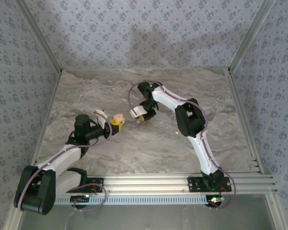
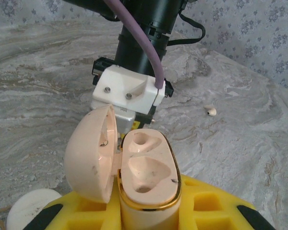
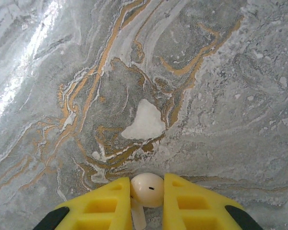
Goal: Insert the wireless bluetooth earbuds into the charging case
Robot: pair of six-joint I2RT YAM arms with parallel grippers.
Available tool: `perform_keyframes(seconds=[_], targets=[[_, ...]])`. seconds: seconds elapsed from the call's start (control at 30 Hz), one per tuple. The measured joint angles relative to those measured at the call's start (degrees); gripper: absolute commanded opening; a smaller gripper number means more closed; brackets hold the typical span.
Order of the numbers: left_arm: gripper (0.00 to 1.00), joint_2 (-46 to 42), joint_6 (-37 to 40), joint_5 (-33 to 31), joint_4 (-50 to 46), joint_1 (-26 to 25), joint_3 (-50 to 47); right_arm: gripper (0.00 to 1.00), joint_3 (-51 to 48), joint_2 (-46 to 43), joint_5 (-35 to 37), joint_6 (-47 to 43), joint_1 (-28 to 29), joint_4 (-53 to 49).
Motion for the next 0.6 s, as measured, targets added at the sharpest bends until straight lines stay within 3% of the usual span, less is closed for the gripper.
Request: perform_keyframes(seconds=[0.3,0.6], targets=[[0.15,0.11,1.11,0.20,-0.52,-1.53,0.00,0.19,-16.13,-14.60,-8.24,6.86,-1.77,8.13],[0.15,5.05,1.25,-0.59,3.69,-8.79,0.07,0.20,-41.88,-39.74,-24.65,25.29,-9.01,28.39]])
